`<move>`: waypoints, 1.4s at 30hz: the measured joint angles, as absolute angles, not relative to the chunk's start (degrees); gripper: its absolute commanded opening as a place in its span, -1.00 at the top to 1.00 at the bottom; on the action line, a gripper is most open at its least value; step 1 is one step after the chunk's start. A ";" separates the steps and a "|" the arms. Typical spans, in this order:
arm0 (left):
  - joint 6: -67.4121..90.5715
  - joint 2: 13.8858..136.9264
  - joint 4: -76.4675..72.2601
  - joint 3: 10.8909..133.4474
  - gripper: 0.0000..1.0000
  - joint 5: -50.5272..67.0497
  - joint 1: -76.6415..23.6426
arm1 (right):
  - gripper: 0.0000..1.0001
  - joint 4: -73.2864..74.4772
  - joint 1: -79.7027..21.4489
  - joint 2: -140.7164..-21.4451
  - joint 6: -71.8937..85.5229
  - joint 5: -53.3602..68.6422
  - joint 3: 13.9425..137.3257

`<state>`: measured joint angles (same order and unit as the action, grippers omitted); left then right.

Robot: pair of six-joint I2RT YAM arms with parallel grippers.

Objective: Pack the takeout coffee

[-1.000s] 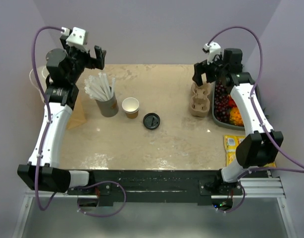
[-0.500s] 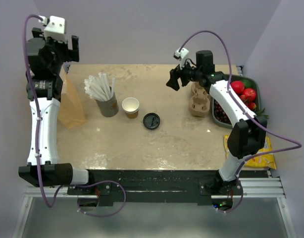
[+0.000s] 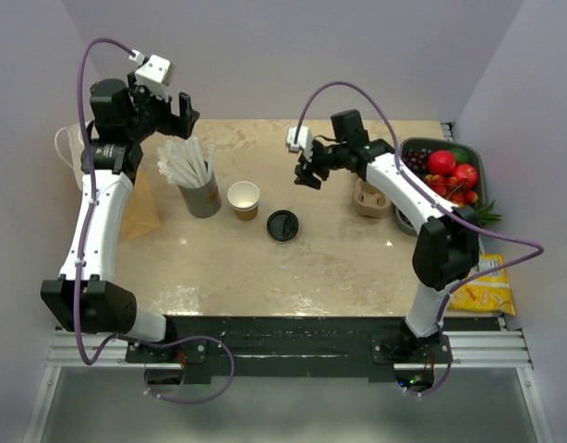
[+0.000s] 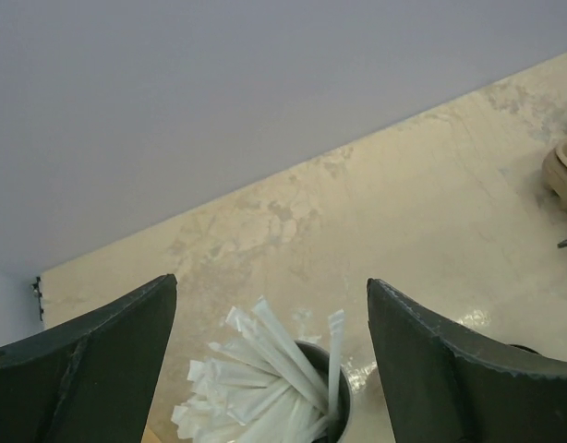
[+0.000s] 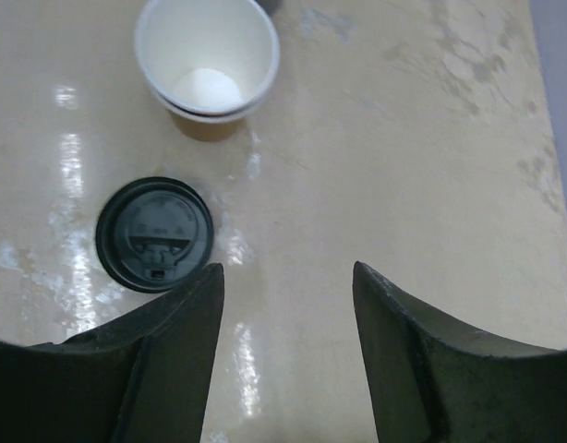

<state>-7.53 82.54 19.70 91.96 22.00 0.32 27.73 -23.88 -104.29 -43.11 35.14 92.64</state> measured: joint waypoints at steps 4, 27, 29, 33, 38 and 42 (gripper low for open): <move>-5.06 82.72 20.16 91.22 -0.81 22.87 0.34 | 0.10 38.15 -27.49 -109.82 -58.65 40.71 100.36; 2.50 66.87 11.51 81.03 -0.86 22.06 0.36 | 0.16 58.24 -40.91 -128.20 -81.54 40.95 121.78; 2.55 66.24 11.05 80.09 -0.86 22.09 0.36 | 0.18 57.41 -40.93 -128.20 -80.40 39.75 121.78; 3.25 66.04 10.41 78.70 -0.86 22.44 0.36 | 0.27 55.24 -40.93 -128.20 -77.80 37.95 121.78; 3.97 66.04 10.15 77.52 -0.86 22.81 0.36 | 0.30 53.45 -40.93 -128.20 -75.75 36.69 121.67; 4.08 66.04 9.85 77.25 -0.85 22.83 0.36 | 0.31 53.15 -40.93 -128.20 -75.40 36.47 121.51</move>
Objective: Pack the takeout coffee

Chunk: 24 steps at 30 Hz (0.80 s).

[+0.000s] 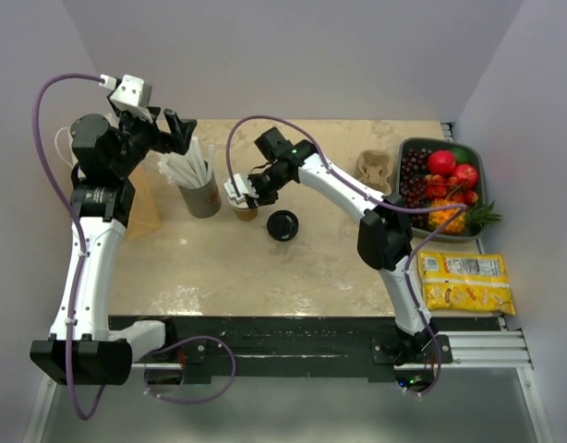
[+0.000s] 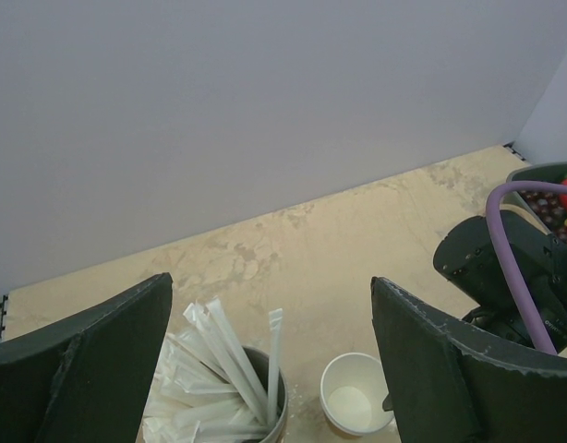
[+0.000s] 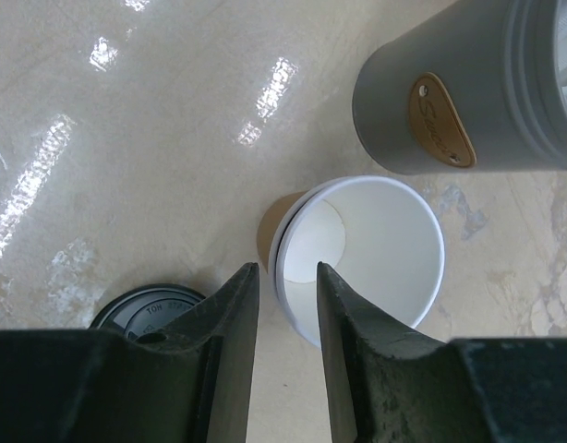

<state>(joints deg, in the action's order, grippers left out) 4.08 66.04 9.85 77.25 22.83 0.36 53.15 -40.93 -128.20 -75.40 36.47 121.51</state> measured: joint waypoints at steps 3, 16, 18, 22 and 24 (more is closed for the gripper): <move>4.23 66.04 9.72 76.95 -0.85 22.83 0.36 | 0.31 53.17 -40.93 -128.22 -75.40 36.47 121.49; 5.17 65.95 9.47 75.83 -0.85 22.65 0.36 | 0.40 53.54 -40.93 -130.63 -75.42 35.24 121.49; 5.23 65.95 9.47 75.83 -0.85 22.50 0.36 | 0.42 53.67 -40.93 -131.41 -75.42 35.14 121.49; 5.39 65.95 9.47 75.83 -0.85 22.35 0.36 | 0.41 54.08 -40.93 -132.05 -75.42 34.98 121.49; 5.41 65.95 9.47 75.83 -0.85 22.33 0.36 | 0.39 54.11 -40.93 -132.05 -75.42 34.98 121.49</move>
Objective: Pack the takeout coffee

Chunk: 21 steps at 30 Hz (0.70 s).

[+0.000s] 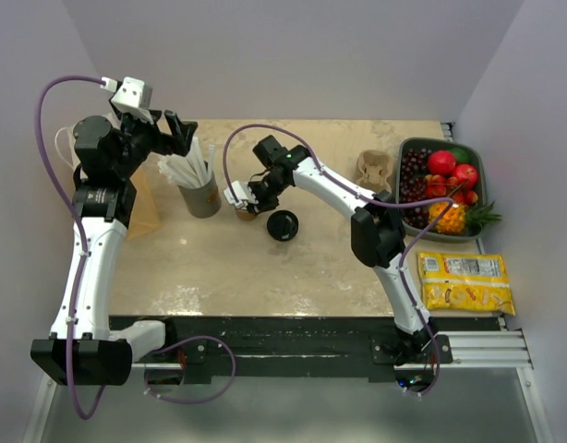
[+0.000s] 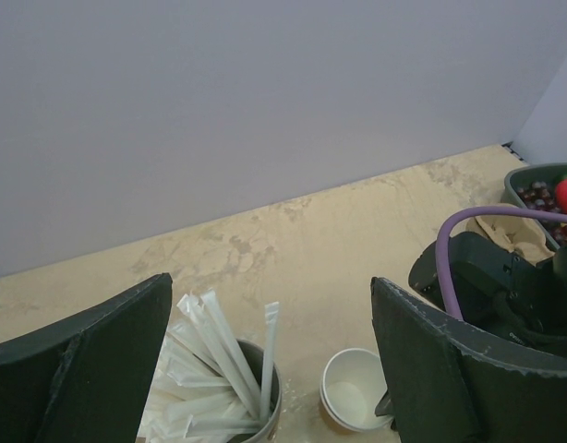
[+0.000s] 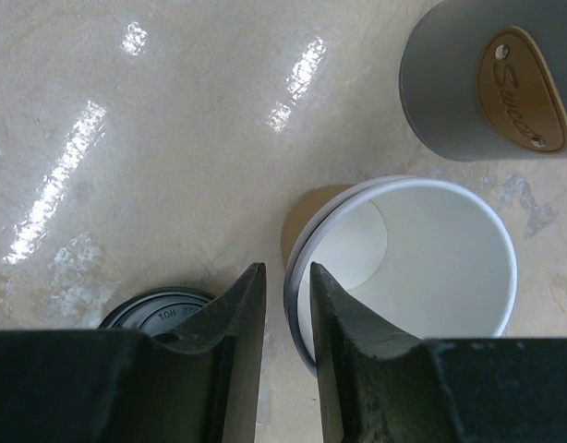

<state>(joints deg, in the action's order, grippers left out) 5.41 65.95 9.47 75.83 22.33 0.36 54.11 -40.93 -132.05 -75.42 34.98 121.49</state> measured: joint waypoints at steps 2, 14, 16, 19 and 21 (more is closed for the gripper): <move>5.39 65.95 9.47 75.81 -0.85 22.33 0.36 | 0.35 54.22 -40.93 -132.05 -75.42 34.98 121.49; 5.43 65.87 9.39 75.09 -0.85 22.35 0.36 | 0.28 55.57 -40.93 -132.05 -73.45 35.07 123.83; 5.45 65.84 9.34 75.09 -0.85 22.35 0.36 | 0.28 55.79 -40.93 -132.05 -73.17 35.20 124.14; 5.48 65.84 9.34 75.09 -0.85 22.37 0.36 | 0.29 56.14 -40.93 -132.05 -72.79 35.44 124.18; 5.54 65.84 9.32 75.07 -0.85 22.37 0.36 | 0.33 56.16 -40.93 -132.05 -72.55 35.46 124.18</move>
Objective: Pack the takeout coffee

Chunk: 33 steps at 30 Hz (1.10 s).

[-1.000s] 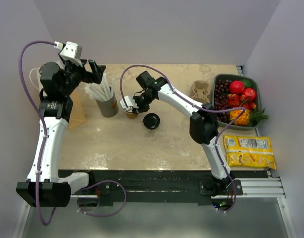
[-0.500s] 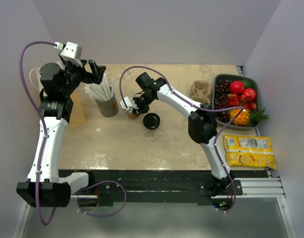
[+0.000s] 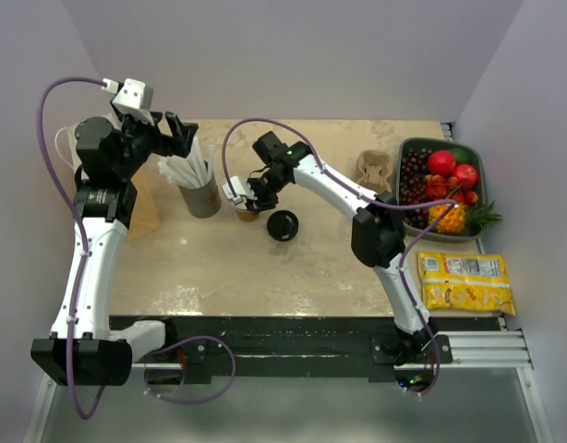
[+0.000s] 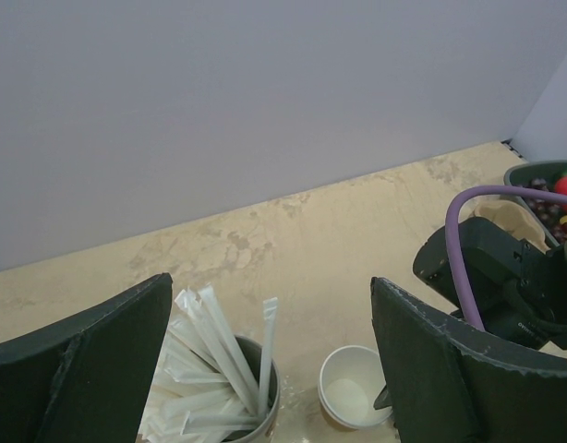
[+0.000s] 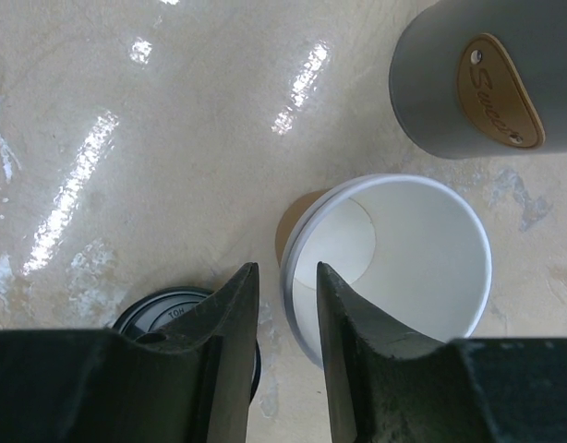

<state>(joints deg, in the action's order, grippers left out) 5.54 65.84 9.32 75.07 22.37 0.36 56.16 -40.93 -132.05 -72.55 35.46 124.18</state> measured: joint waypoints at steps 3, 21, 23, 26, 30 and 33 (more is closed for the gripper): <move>5.74 65.84 9.28 75.02 -0.85 22.37 0.36 | 0.33 56.21 -40.93 -132.05 -72.18 35.46 124.18; 6.70 65.80 8.62 73.43 -0.84 22.59 0.36 | 0.26 56.25 -40.93 -132.05 -69.80 35.53 124.70; 6.87 65.80 8.58 73.32 -0.84 22.59 0.36 | 0.23 56.12 -40.93 -132.05 -69.38 35.62 125.03; 6.94 65.78 8.54 73.23 -0.84 22.61 0.36 | 0.24 55.37 -40.93 -132.03 -68.18 35.59 125.01; 6.94 65.78 8.45 73.21 -0.84 22.74 0.36 | 0.28 53.52 -40.93 -131.76 -66.83 35.53 124.44; 6.96 65.78 8.34 73.21 -0.84 22.79 0.36 | 0.32 53.34 -40.93 -131.74 -66.39 35.53 124.42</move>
